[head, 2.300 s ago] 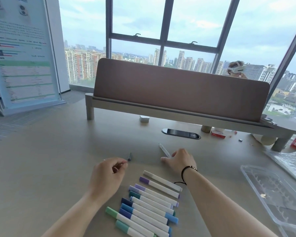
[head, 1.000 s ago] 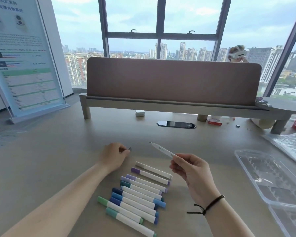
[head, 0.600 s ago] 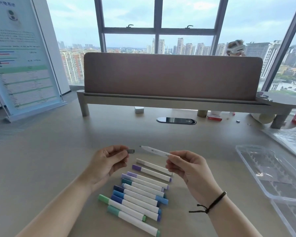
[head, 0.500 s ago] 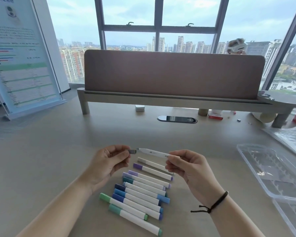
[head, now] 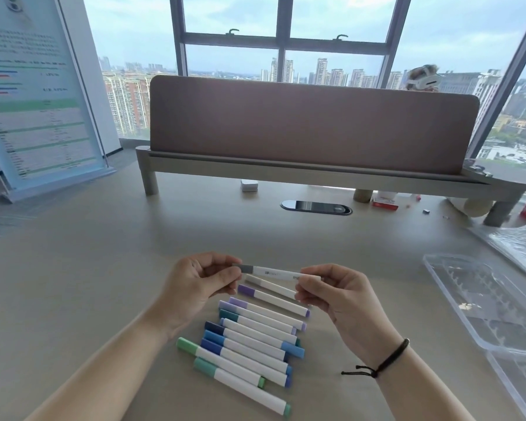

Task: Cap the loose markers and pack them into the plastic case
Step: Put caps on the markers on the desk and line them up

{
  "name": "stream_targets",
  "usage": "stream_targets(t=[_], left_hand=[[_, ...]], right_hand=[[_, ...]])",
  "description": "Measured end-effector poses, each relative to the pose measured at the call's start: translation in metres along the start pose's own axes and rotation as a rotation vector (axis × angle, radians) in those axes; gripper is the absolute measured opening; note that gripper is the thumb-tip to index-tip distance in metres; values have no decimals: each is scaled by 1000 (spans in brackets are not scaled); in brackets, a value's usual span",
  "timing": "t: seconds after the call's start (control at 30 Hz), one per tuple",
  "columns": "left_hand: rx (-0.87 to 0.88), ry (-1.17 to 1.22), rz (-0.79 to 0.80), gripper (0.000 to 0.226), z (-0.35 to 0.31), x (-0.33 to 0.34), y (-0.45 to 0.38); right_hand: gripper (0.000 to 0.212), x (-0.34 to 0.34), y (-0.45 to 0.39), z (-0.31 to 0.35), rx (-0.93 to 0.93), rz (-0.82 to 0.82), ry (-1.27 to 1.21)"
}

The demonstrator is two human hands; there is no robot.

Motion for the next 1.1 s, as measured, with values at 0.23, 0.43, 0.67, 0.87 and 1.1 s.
stream_targets(t=[0.23, 0.43, 0.67, 0.87, 1.1], left_hand=[[36, -4, -21, 17, -3, 2, 2], [54, 24, 2, 15, -3, 4, 2], [61, -5, 46, 15, 2, 5, 0], [137, -105, -3, 16, 5, 3, -7], [416, -578, -176, 25, 17, -13, -22]], right_hand=[[62, 0, 3, 1, 32, 12, -9], [19, 2, 6, 2, -14, 4, 93], [12, 0, 3, 1, -9, -24, 115], [8, 0, -2, -2, -90, -92, 178], [6, -10, -20, -9, -439, -275, 767]])
Point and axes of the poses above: each hand's wrist, its own y-axis away from the middle knuckle, its own x-axis out of the palm, z = x × y, the point moved 5 cm from there along -y, towards the middle knuckle, and after that the axes turned 13 degrees about -z, right-handed, at the moved point
